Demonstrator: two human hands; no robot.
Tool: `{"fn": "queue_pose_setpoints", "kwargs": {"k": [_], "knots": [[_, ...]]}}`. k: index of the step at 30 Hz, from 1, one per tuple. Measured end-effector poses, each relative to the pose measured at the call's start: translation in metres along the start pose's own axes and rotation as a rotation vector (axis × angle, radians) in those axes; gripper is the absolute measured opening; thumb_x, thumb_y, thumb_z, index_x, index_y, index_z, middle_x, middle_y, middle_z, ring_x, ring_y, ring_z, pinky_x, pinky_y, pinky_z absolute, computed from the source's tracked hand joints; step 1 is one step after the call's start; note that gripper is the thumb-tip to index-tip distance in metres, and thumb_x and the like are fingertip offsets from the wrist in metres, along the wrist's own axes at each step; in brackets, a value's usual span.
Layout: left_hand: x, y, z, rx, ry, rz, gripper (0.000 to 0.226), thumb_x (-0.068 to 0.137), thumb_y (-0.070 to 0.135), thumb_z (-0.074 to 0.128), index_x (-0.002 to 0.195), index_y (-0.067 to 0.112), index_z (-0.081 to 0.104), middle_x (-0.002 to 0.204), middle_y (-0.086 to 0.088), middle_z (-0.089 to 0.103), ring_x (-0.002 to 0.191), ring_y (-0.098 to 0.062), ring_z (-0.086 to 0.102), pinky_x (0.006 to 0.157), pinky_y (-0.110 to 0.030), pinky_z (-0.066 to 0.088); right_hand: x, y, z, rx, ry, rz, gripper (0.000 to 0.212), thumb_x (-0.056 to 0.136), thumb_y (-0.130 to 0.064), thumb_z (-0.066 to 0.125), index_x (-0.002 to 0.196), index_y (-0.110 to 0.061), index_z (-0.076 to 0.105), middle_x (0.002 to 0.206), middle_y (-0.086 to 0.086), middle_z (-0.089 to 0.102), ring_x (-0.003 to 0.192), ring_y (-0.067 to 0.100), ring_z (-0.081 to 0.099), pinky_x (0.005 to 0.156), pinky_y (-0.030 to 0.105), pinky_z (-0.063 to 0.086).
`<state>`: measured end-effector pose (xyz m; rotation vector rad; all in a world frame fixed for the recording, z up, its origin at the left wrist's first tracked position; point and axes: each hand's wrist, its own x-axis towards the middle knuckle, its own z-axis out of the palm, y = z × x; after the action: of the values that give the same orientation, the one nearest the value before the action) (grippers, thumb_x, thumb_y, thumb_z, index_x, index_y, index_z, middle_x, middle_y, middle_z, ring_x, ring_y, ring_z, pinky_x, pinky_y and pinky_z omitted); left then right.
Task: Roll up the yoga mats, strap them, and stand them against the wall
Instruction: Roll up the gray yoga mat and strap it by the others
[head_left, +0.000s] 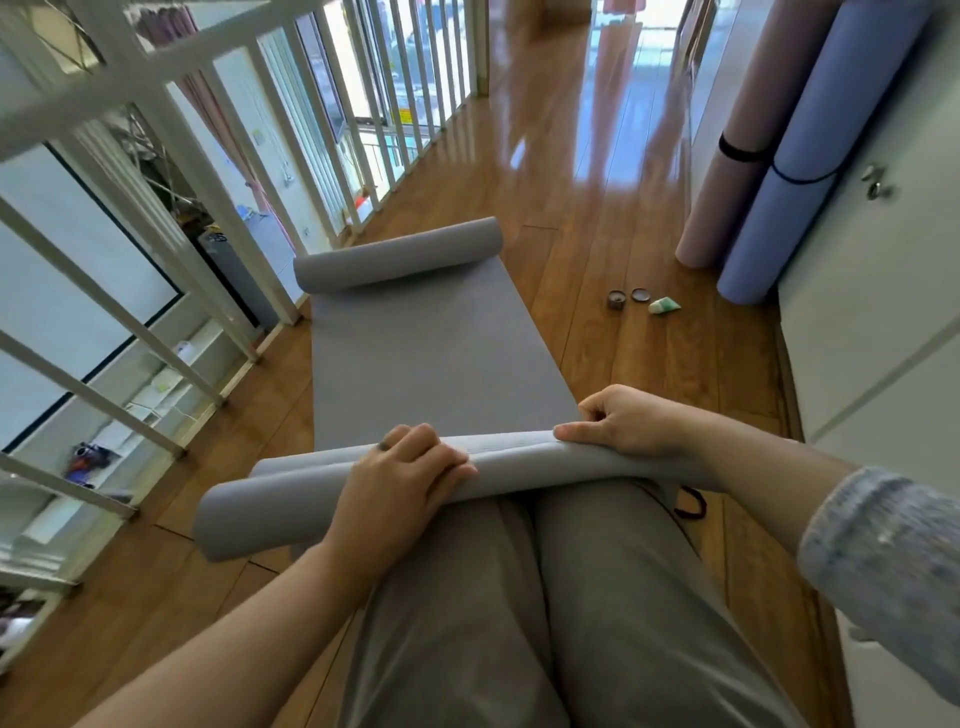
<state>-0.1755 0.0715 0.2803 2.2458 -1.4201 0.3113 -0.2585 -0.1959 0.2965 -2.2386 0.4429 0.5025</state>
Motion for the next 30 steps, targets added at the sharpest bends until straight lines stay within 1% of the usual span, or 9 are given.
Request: {"fn": "queue_pose_setpoints", "kwargs": {"k": [4, 8, 9, 11, 14, 17, 21, 26, 30], "knots": [[0.001, 0.003, -0.006, 0.176, -0.121, -0.006, 0.047, 0.085, 0.057, 0.046, 0.101, 0.019, 0.069, 0.088, 0.003, 0.061, 0.077, -0.015, 0.06, 0.062, -0.028, 0.052, -0.002, -0.003, 0.002, -0.094, 0.112, -0.039, 0.042, 0.086, -0.052, 0.06, 0.078, -0.011, 0.062, 0.073, 0.002, 0.057, 0.071, 0.013, 0.053, 0.067, 0.026, 0.044], [0.005, 0.004, -0.011, 0.224, -0.151, 0.002, 0.051, 0.086, 0.06, 0.042, 0.099, 0.02, 0.071, 0.085, 0.004, 0.063, 0.073, -0.014, 0.063, 0.058, -0.027, 0.052, -0.021, 0.005, 0.03, -0.487, 0.748, -0.524, 0.035, 0.09, -0.043, 0.058, 0.072, -0.014, 0.067, 0.069, -0.002, 0.065, 0.063, 0.012, 0.056, 0.063, 0.032, 0.051], [0.005, 0.004, -0.012, 0.215, -0.158, -0.004, 0.051, 0.087, 0.059, 0.042, 0.1, 0.02, 0.071, 0.085, 0.005, 0.064, 0.072, -0.014, 0.063, 0.058, -0.027, 0.052, -0.028, 0.01, 0.036, -0.511, 0.819, -0.585, 0.039, 0.091, -0.044, 0.053, 0.074, -0.013, 0.07, 0.071, -0.001, 0.067, 0.065, 0.014, 0.057, 0.063, 0.032, 0.052], [0.007, 0.005, -0.011, 0.22, -0.145, -0.009, 0.05, 0.088, 0.059, 0.04, 0.099, 0.021, 0.071, 0.083, 0.006, 0.064, 0.071, -0.012, 0.063, 0.056, -0.025, 0.051, -0.04, 0.019, 0.042, -0.512, 0.785, -0.565, 0.047, 0.09, -0.052, 0.047, 0.09, -0.014, 0.073, 0.084, -0.001, 0.07, 0.078, 0.016, 0.06, 0.072, 0.035, 0.052], [0.013, 0.006, -0.01, 0.254, -0.191, -0.012, 0.051, 0.09, 0.058, 0.036, 0.098, 0.021, 0.07, 0.082, 0.005, 0.066, 0.069, -0.013, 0.064, 0.054, -0.024, 0.05, -0.05, 0.021, 0.048, -0.64, 0.666, -0.435, 0.06, 0.081, -0.064, 0.049, 0.11, -0.015, 0.067, 0.101, 0.0, 0.067, 0.091, 0.018, 0.061, 0.08, 0.038, 0.053], [0.018, 0.005, -0.008, 0.327, -0.266, 0.019, 0.055, 0.086, 0.061, 0.036, 0.097, 0.018, 0.069, 0.082, 0.002, 0.067, 0.07, -0.017, 0.065, 0.057, -0.028, 0.053, -0.043, 0.009, 0.048, -0.707, 0.601, -0.339, 0.058, 0.082, -0.065, 0.051, 0.112, -0.017, 0.061, 0.106, 0.001, 0.064, 0.095, 0.017, 0.058, 0.085, 0.037, 0.049], [0.024, 0.007, -0.009, 0.35, -0.361, -0.014, 0.048, 0.088, 0.056, 0.051, 0.11, 0.015, 0.062, 0.099, -0.003, 0.064, 0.088, -0.023, 0.063, 0.073, -0.035, 0.052, -0.03, -0.005, 0.035, -0.751, 0.541, -0.352, 0.057, 0.083, -0.069, 0.049, 0.107, -0.018, 0.058, 0.105, -0.001, 0.064, 0.09, 0.014, 0.057, 0.081, 0.029, 0.047], [0.032, 0.009, -0.038, 0.396, -0.32, 0.02, 0.037, 0.066, 0.038, 0.08, 0.087, 0.013, 0.063, 0.079, -0.004, 0.063, 0.062, -0.022, 0.062, 0.051, -0.031, 0.05, -0.042, -0.039, 0.001, -0.969, 0.401, -0.427, 0.063, 0.082, -0.075, 0.041, 0.104, -0.018, 0.056, 0.096, -0.004, 0.064, 0.076, 0.009, 0.057, 0.07, 0.023, 0.049], [0.03, 0.027, -0.073, 0.419, -0.25, 0.091, 0.042, 0.059, 0.027, 0.085, 0.09, 0.011, 0.062, 0.083, -0.008, 0.065, 0.065, -0.024, 0.063, 0.057, -0.035, 0.053, -0.086, -0.066, -0.011, -1.061, 0.293, -0.399, 0.049, 0.087, -0.065, 0.048, 0.112, -0.022, 0.051, 0.099, -0.009, 0.061, 0.082, 0.007, 0.058, 0.077, 0.023, 0.053]]}}
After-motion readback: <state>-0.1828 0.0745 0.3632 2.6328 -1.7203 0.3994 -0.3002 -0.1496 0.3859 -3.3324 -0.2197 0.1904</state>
